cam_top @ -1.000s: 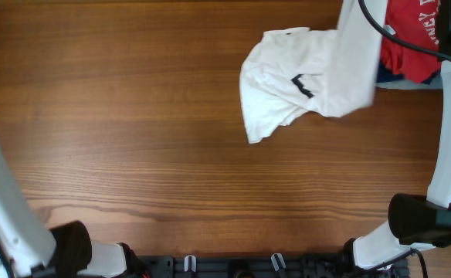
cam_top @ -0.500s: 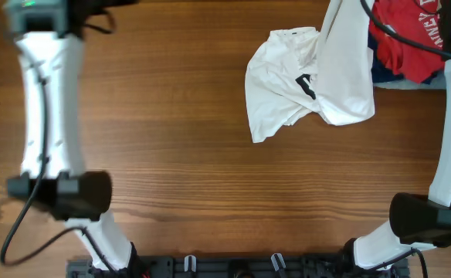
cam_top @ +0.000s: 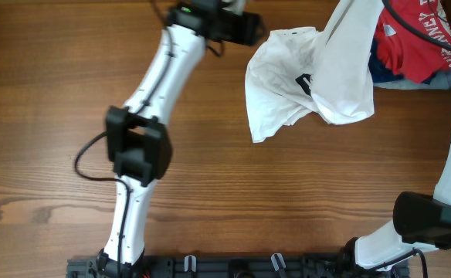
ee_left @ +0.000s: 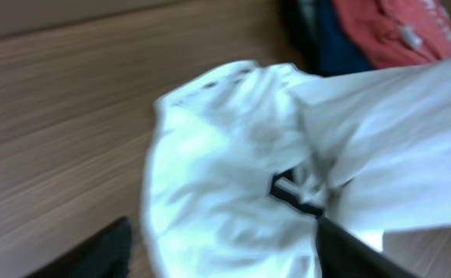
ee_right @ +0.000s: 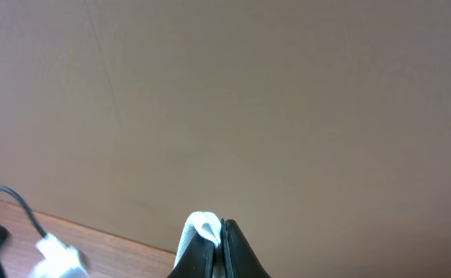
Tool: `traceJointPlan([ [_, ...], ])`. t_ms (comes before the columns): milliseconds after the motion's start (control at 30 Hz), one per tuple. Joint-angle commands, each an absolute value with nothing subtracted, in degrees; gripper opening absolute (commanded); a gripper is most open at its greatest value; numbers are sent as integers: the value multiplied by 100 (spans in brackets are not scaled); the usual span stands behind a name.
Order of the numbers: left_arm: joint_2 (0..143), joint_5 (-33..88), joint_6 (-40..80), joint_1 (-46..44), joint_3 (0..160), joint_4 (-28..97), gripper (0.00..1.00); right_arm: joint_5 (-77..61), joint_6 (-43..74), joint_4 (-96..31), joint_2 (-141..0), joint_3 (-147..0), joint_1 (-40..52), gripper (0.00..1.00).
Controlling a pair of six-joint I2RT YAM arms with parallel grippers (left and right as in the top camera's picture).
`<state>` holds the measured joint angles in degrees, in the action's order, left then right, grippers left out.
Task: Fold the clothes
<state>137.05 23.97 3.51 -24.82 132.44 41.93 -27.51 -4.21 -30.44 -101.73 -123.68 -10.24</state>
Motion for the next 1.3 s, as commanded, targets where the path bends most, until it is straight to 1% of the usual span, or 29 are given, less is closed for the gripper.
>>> traceJointPlan([
  [0, 14110, 2469, 303, -2923, 13266, 3771, 83, -2705, -451, -3059, -10224, -12416, -1022, 4],
  [67, 14278, 2460, 344, -3059, 13266, 3516, 86, -2705, -456, -3083, -10224, -12416, -1022, 4],
  [233, 14689, 2220, 569, -3273, 13266, 2888, 91, -2705, -454, -3142, -10224, -12416, -1022, 4],
  [433, 15098, 2047, 991, -3277, 13266, 1935, 92, -2707, -478, -3269, -10224, -12416, -1022, 4],
  [533, 15246, 1999, 991, -3273, 13266, 1621, 89, -2707, -600, -3354, -10224, -12416, -1022, 4],
  [767, 15561, 1791, 1020, -3280, 13266, 1424, 82, -2705, -652, -3406, -10224, -12416, -1022, 4],
  [833, 15640, 1793, 1105, -3280, 13266, 1369, 79, -2703, -681, -3415, -10224, -12416, -1022, 4],
  [900, 15659, 1809, 1142, -3288, 13266, 1343, 72, -2703, -753, -3428, -10224, -12416, -1022, 4],
  [967, 15659, 1815, 1140, -3336, 13266, 1321, 69, -2703, -753, -3437, -10224, -12416, -1022, 4],
  [1267, 15828, 1793, 1116, -3529, 13266, 1299, 69, -2700, -792, -3457, -10224, -12416, -1022, 4],
])
